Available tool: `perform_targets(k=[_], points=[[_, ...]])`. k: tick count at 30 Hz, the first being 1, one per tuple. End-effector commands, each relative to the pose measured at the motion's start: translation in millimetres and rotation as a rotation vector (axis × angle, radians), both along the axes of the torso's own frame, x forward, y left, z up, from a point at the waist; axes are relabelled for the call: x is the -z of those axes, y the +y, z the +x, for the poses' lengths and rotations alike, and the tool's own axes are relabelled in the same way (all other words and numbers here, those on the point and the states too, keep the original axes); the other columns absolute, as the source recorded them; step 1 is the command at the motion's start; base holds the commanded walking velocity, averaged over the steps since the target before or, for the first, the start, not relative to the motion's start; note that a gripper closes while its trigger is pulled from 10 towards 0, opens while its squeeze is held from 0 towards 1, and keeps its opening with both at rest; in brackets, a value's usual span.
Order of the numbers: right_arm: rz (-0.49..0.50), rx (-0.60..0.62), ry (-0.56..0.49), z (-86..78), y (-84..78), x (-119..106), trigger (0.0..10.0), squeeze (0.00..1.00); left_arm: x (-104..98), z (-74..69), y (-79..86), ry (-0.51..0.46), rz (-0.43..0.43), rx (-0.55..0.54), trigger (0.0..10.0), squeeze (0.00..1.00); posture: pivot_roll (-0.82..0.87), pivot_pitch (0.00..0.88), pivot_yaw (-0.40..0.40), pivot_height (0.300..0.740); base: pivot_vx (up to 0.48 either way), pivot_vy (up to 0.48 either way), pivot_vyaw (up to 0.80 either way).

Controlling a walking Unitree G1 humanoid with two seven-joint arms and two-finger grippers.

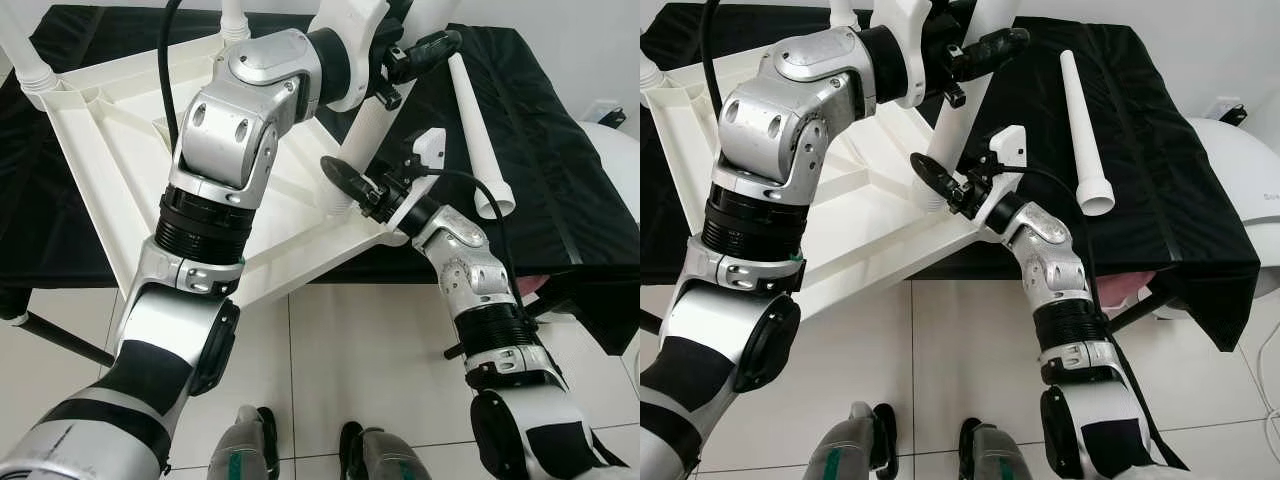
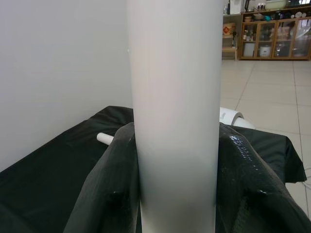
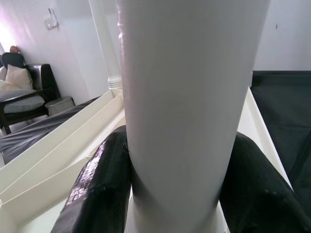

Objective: Building children table

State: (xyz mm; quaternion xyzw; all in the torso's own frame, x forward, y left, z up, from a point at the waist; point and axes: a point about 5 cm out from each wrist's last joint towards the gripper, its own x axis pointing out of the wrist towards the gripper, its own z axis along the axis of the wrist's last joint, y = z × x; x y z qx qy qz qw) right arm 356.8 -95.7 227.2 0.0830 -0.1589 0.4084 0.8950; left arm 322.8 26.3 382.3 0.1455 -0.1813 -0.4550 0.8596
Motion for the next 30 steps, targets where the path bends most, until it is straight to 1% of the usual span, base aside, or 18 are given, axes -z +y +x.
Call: perform_targets(k=[1,10,11,13,17,18,25,27,28,29,30], points=[[0.071,0.056,0.003,0.2,-15.8,-0.2,10.0,0.0,-9.2,1.8,5.5,-0.042,-0.049,-0.074,10.0,0.0,-0.01,0.155,-0.075,0.74,0.0,0.0,0.0],[0.064,0.053,-0.004,-0.3,-16.4,-0.1,10.0,0.0,-9.6,1.9,5.5,-0.052,-0.043,-0.065,10.0,0.0,-0.01,0.146,-0.075,0.74,0.0,0.0,0.0],[0.06,0.053,-0.006,-0.2,-16.6,-0.2,10.0,0.0,-9.1,1.3,5.2,-0.039,-0.065,-0.053,10.0,1.0,-0.01,0.141,-0.075,0.74,0.0,0.0,0.0],[0.058,0.053,-0.007,-0.2,-16.8,-0.4,10.0,0.0,-8.4,0.9,5.2,-0.034,-0.073,-0.052,10.0,1.0,-0.01,0.141,-0.075,0.74,0.0,0.0,0.0],[0.058,0.053,-0.006,0.2,-17.0,-0.2,10.0,0.0,-7.9,0.6,5.8,-0.043,-0.057,-0.062,10.0,1.0,-0.01,0.137,-0.076,0.74,0.0,0.0,0.0],[0.057,0.053,-0.006,0.3,-17.0,-0.2,10.0,0.0,-8.2,0.4,5.8,-0.047,-0.053,-0.062,10.0,0.0,-0.01,0.137,-0.076,0.74,0.0,0.0,0.0],[0.057,0.058,-0.008,1.8,-18.2,-1.3,10.0,0.0,-10.1,1.0,8.5,-0.051,-0.06,-0.07,10.0,0.0,-0.01,0.136,-0.077,0.74,0.0,0.0,0.0],[0.054,0.073,-0.009,3.4,-21.7,-2.5,10.0,0.0,-11.9,1.1,13.7,-0.039,-0.084,-0.074,10.0,0.0,-0.01,0.14,-0.077,0.74,0.0,0.0,0.0],[0.054,0.073,-0.009,3.4,-21.7,-2.5,10.0,0.0,-11.9,1.1,13.7,-0.039,-0.084,-0.074,10.0,0.0,-0.01,0.14,-0.077,0.74,0.0,0.0,0.0],[0.051,0.1,-0.01,5.5,-26.9,-3.7,10.0,0.0,-12.8,-0.1,19.6,-0.013,-0.118,-0.061,10.0,0.0,-0.01,0.147,-0.072,0.74,0.0,0.0,0.0],[0.05,0.108,-0.012,6.1,-28.4,-4.3,10.0,0.0,-12.9,-0.6,21.5,-0.005,-0.127,-0.055,10.0,0.0,-0.01,0.147,-0.072,0.74,0.0,0.0,0.0]])
